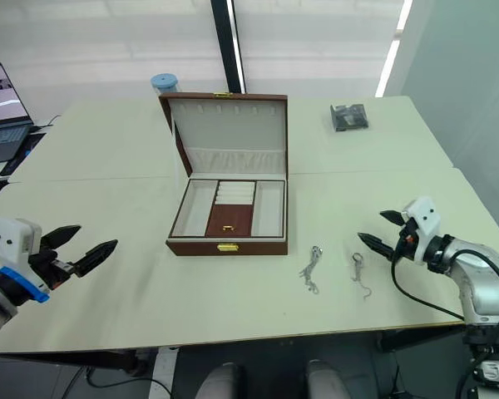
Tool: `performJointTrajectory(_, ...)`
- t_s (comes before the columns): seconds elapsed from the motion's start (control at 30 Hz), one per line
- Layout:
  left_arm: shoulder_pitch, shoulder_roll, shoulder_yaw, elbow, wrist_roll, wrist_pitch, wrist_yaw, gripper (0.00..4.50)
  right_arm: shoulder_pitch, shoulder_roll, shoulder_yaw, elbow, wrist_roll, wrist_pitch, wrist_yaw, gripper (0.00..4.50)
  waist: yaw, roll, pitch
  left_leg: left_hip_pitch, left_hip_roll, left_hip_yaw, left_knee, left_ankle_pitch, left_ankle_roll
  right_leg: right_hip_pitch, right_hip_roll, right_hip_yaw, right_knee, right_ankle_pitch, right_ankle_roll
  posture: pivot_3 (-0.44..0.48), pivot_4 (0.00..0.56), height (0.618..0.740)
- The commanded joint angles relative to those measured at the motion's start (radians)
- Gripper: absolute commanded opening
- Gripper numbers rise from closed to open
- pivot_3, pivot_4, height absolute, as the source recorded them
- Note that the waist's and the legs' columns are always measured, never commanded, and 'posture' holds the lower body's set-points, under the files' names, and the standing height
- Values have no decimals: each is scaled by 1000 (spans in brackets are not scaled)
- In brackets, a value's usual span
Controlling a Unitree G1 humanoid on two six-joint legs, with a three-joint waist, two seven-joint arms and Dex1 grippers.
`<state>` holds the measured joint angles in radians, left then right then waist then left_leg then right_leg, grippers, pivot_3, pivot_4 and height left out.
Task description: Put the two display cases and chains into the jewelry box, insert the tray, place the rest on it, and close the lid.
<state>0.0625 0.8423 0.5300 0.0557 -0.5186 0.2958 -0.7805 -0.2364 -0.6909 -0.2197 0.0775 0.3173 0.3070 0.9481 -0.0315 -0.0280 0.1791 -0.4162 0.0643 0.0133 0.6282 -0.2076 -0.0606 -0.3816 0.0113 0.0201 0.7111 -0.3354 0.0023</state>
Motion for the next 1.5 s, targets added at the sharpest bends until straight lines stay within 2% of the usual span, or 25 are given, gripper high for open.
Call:
performJointTrajectory(0.03,-38,55,47,96,38,-69,-38,4500,32,-25,-75,4,24,-41,-16,4466,0,0,0,0,0,0,0,0,0,0,0,0,0,0,0,0,150,740)
performJointTrajectory(0.33,-59,67,56,155,58,-86,-61,4500,40,-38,-94,80,21,-80,-40,4466,-1,0,0,0,0,2,0,0,0,0,-1,1,0,0,0,0,150,740)
performJointTrajectory(0.87,-19,24,60,59,50,-55,-26,4500,29,-21,-69,52,33,-63,-59,4466,-1,0,0,0,0,3,0,0,0,0,-2,1,0,0,0,0,150,740)
performJointTrajectory(1.03,1,11,39,12,60,-95,-58,4500,63,-11,-74,6,49,-58,-54,4466,0,0,0,0,1,3,0,0,0,0,-3,1,0,0,0,0,150,740)
performJointTrajectory(1.23,35,-11,-86,-127,74,-135,-146,4500,191,45,-77,-179,91,-28,-93,4466,2,0,0,0,1,2,0,0,0,1,-3,1,0,0,0,0,150,740)
performJointTrajectory(1.5,79,-68,-281,-371,73,-128,-197,4500,308,181,-39,-378,58,-1,-271,4466,1,0,0,0,0,2,0,0,0,1,-3,1,0,0,0,0,150,740)
